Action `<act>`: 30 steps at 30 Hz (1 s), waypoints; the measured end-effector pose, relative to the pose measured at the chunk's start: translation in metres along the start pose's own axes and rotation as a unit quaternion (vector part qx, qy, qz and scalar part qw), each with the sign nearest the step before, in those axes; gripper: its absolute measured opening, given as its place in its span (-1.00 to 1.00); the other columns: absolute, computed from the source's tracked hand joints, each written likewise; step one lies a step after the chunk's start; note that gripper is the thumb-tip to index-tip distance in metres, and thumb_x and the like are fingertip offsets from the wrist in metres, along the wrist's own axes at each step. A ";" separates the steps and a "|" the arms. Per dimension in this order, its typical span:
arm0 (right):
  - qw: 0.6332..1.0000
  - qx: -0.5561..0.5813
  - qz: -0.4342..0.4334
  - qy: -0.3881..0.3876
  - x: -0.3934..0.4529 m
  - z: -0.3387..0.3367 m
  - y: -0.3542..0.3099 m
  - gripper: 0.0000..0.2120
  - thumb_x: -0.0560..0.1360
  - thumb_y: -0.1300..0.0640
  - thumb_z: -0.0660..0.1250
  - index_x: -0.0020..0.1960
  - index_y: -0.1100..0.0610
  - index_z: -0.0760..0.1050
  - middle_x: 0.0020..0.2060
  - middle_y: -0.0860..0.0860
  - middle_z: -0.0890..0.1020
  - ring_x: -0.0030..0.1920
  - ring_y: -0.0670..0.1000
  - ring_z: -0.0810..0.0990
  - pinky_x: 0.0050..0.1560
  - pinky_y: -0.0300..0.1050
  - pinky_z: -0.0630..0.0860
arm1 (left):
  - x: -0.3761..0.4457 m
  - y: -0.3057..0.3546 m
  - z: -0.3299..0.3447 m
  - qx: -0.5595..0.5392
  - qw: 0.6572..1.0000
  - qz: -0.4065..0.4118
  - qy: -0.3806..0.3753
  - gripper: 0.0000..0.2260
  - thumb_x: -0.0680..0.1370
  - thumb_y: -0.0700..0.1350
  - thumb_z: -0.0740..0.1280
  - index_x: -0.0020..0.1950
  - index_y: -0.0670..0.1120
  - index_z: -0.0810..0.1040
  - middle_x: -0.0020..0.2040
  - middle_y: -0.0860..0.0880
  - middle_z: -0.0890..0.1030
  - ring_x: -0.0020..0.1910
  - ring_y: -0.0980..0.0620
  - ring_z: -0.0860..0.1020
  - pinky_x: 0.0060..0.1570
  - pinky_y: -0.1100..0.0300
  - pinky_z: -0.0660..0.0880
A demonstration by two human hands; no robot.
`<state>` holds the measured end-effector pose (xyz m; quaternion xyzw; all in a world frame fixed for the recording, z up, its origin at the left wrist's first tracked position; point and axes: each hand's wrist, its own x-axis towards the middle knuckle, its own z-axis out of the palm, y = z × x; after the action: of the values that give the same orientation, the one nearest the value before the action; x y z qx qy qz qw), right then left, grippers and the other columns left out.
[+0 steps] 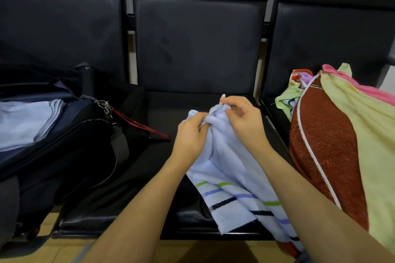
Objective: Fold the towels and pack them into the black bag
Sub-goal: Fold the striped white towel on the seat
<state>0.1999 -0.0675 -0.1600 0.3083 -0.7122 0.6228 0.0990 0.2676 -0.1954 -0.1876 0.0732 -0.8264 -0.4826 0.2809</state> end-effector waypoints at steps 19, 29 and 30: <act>0.937 -0.171 0.177 -0.248 -0.001 -0.004 0.016 -0.68 0.49 0.04 0.38 -0.31 0.19 0.38 -0.41 0.06 0.31 -0.38 -0.02 0.27 -0.33 -0.15 0.22 | 0.010 -0.012 -0.020 -0.011 0.993 0.018 0.113 -0.72 0.57 -0.35 0.19 0.14 -0.11 0.60 -0.06 0.14 0.57 -0.11 0.36 0.53 -0.09 0.56 0.38; 0.985 -0.083 0.131 0.076 0.009 -0.003 0.014 -0.78 0.55 0.14 0.31 -0.25 0.17 0.39 -0.36 -0.02 0.44 -0.35 -0.12 0.39 -0.42 -0.46 0.32 | 0.015 -0.005 -0.033 0.000 0.984 -0.046 0.172 -0.75 0.65 -0.18 0.10 0.27 -0.02 0.45 -0.25 0.04 0.49 -0.31 0.16 0.46 -0.35 0.48 0.37; 0.985 -0.073 0.123 0.097 0.009 -0.003 0.012 -0.79 0.55 0.15 0.31 -0.24 0.13 0.37 -0.34 -0.04 0.43 -0.34 -0.13 0.39 -0.40 -0.47 0.33 | 0.015 -0.003 -0.035 -0.011 0.981 -0.047 0.185 -0.77 0.64 -0.19 0.11 0.23 -0.02 0.47 -0.22 0.09 0.51 -0.27 0.18 0.48 -0.31 0.53 0.37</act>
<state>0.1850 -0.0673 -0.1649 0.1480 -0.7755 0.6034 0.1123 0.2735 -0.2294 -0.1715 0.1972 -0.7502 -0.4824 0.4070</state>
